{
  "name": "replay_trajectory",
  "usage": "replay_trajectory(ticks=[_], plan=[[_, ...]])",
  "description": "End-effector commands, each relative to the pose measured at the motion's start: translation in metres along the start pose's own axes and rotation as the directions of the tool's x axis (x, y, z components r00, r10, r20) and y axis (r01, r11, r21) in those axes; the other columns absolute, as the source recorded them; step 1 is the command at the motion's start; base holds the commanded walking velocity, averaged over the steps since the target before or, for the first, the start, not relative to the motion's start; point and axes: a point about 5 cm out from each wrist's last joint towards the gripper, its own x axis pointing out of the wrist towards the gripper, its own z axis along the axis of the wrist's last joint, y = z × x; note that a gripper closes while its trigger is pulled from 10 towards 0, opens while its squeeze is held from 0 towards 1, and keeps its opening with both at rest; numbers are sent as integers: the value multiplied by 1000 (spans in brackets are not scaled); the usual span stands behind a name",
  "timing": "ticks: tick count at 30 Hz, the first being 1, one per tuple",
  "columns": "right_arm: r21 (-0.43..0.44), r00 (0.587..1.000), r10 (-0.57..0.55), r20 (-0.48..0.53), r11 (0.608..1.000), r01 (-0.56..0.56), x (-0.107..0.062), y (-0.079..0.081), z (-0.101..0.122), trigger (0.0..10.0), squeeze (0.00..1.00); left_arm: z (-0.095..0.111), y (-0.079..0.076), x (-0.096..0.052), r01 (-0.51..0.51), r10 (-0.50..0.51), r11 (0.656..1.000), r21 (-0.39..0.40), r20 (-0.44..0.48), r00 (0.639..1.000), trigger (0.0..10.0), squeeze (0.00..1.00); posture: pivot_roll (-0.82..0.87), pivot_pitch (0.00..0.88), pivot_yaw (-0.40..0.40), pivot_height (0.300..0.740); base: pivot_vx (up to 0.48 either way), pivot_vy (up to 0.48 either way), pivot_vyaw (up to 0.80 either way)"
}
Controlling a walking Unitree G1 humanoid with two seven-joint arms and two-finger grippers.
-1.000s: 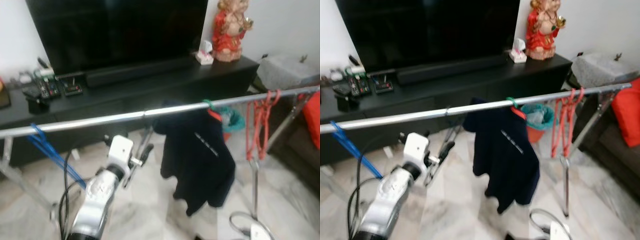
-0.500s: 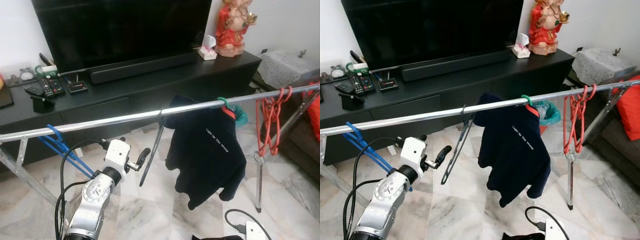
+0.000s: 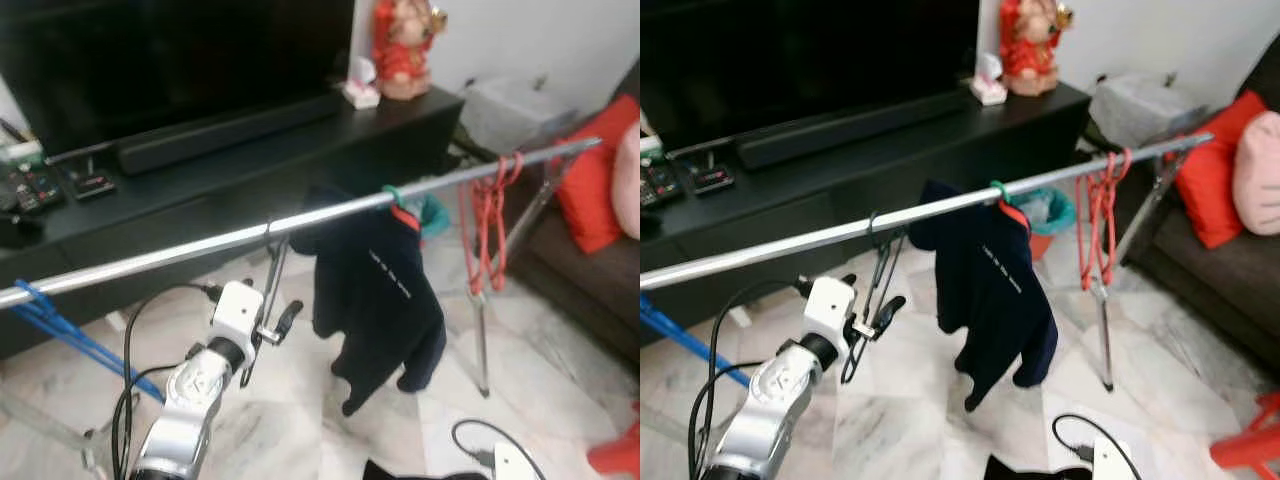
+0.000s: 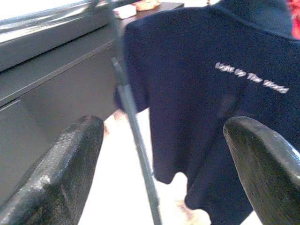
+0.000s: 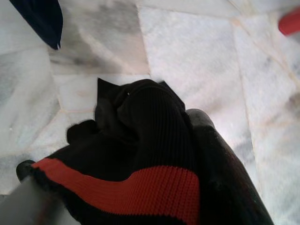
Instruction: Hang hanger
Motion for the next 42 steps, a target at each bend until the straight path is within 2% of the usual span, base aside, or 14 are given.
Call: replay_trajectory(ticks=[1,24,27,42], plan=[[1,1000,-11,4,1000,11,0,-4,0,10000,0,1,-3,0,7,-7,1000,-9,4,1000,10000,0,105,0,-26,740,251,0,0],[-13,1000,-7,2,1000,7,0,-3,0,10000,0,0,-2,-1,1,-1,1000,-23,-6,1000,10000,0,109,0,-25,740,328,0,0],[-13,1000,-7,3,1000,7,0,-3,0,10000,0,-1,-4,-2,23,-24,998,-56,-12,1000,10000,0,108,0,-24,740,0,0,0],[-16,1000,-5,1,1000,5,0,-3,0,10000,0,-14,-3,-17,63,-67,997,-55,-84,994,10000,0,115,0,-23,740,0,0,0]])
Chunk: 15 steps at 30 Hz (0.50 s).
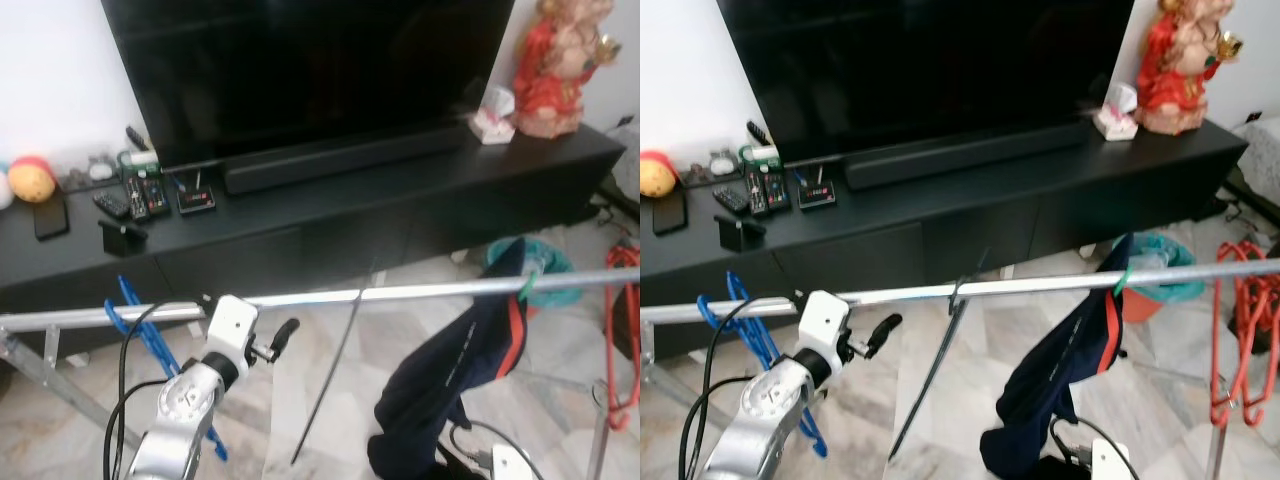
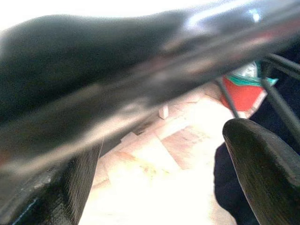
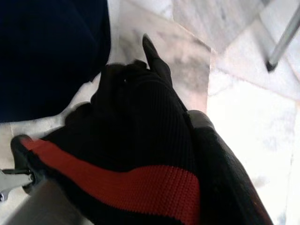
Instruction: Hang hanger
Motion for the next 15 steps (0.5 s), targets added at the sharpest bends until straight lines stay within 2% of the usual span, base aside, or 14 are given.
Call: replay_trajectory(ticks=[1,7,10,11,15], plan=[[2,1000,-7,19,1000,7,1,-2,7,10000,0,1,-1,-3,15,-15,1000,-7,0,1000,10000,0,115,0,-23,740,0,0,0],[4,1000,-7,21,1000,7,1,-2,7,10000,0,-1,-2,-8,42,-42,999,-13,-11,999,10000,0,114,0,-21,740,0,0,0],[5,1000,-7,20,1000,7,1,-2,7,10000,0,-4,0,-21,75,-75,997,-10,-42,996,10000,0,119,0,-22,740,0,0,0],[4,1000,-7,19,1000,7,1,-2,7,10000,0,-5,0,-29,108,-108,994,-11,-60,992,10000,0,125,0,-24,740,0,0,0],[1,1000,-6,19,1000,6,1,-2,7,10000,0,-5,0,-40,151,-153,988,-23,-79,985,10000,0,135,0,-28,740,0,0,0]])
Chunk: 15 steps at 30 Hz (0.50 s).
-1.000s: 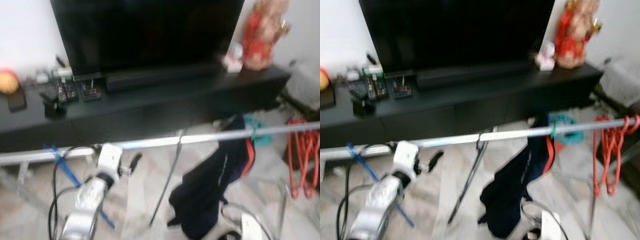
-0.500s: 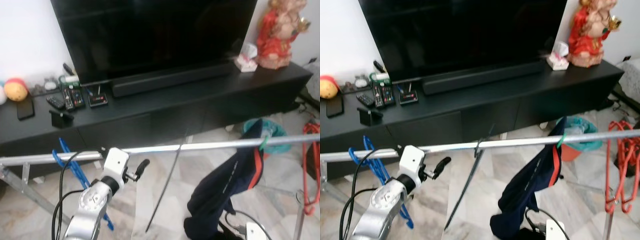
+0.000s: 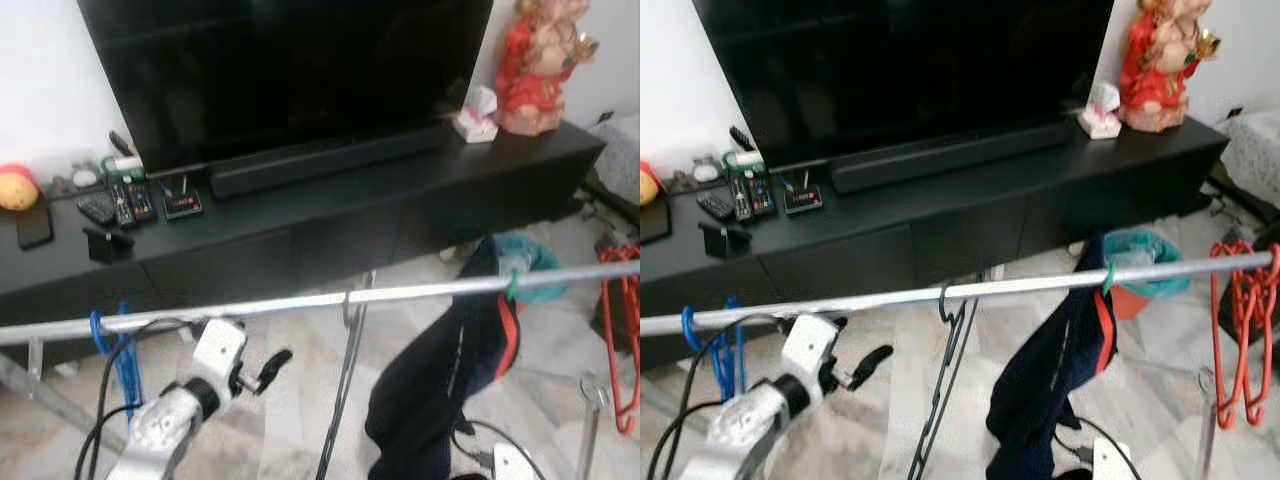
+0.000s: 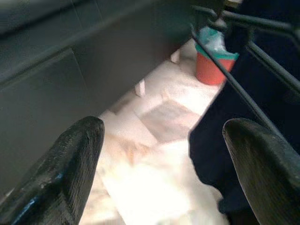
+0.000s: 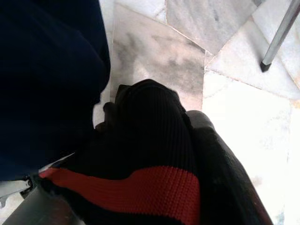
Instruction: Hang hanger
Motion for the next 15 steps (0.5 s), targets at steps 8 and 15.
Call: replay_trajectory(ticks=[8,15], plan=[[-16,1000,2,7,1000,-2,0,-3,4,10000,0,13,6,-23,104,-105,993,-53,-18,994,10000,0,152,0,-41,740,0,0,0],[-14,1000,0,9,1000,0,1,-2,4,10000,0,25,-2,-11,151,-152,987,-54,-6,988,10000,0,141,0,-35,740,0,0,0]])
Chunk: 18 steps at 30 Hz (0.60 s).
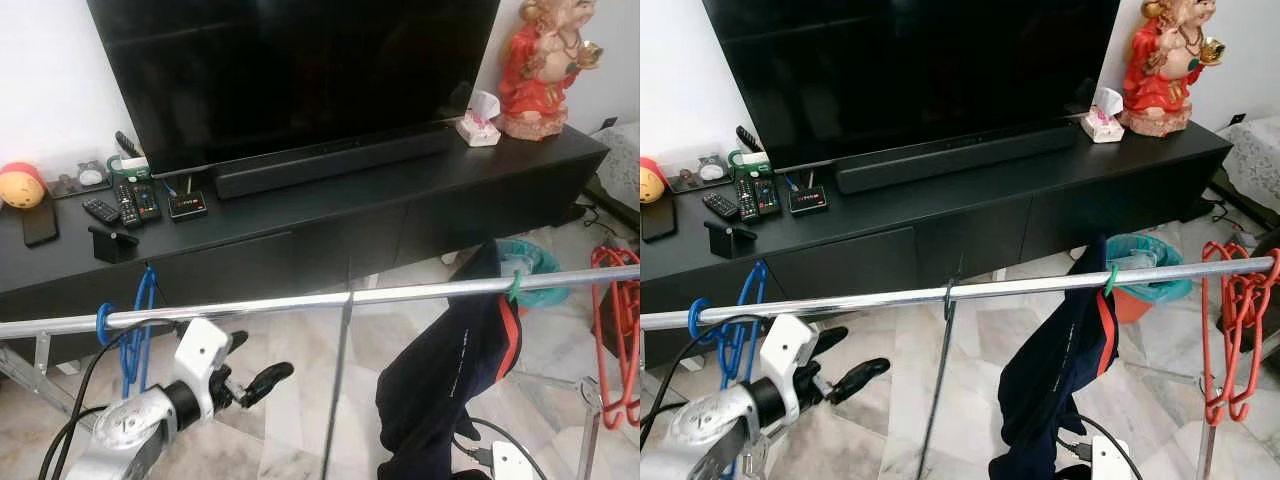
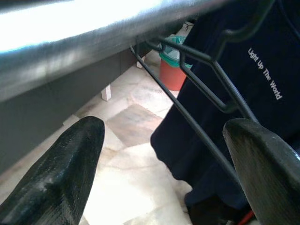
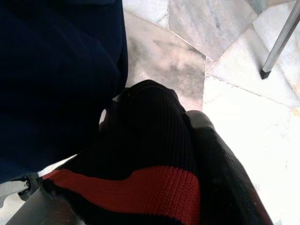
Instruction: Hang hanger
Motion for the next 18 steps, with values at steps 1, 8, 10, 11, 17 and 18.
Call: replay_trajectory(ticks=[1,8,10,11,17,18], plan=[[4,1000,-7,3,1000,7,0,-2,2,10000,0,-5,0,5,-36,36,999,16,-13,999,10000,0,141,0,-35,740,0,0,0],[10,1000,-11,2,1000,11,0,-2,2,10000,0,-14,7,7,-164,164,986,-2,-26,986,10000,0,143,0,-37,740,0,-97,0],[10,1000,-11,2,1000,11,0,-2,1,10000,0,-14,7,7,-165,165,986,0,-27,986,10000,0,143,0,-38,740,0,-349,0],[10,1000,-10,2,1000,10,0,-2,1,10000,0,-15,7,8,-166,166,986,0,-26,986,10000,0,143,0,-38,740,0,-349,0],[11,1000,-10,2,1000,10,0,-3,1,10000,0,-15,8,9,-178,178,984,6,-20,984,10000,0,140,0,-37,740,0,-351,0],[12,1000,-11,2,1000,11,0,-3,1,10000,0,-15,8,10,-178,178,984,7,-20,984,10000,0,140,0,-37,740,0,-352,0]])
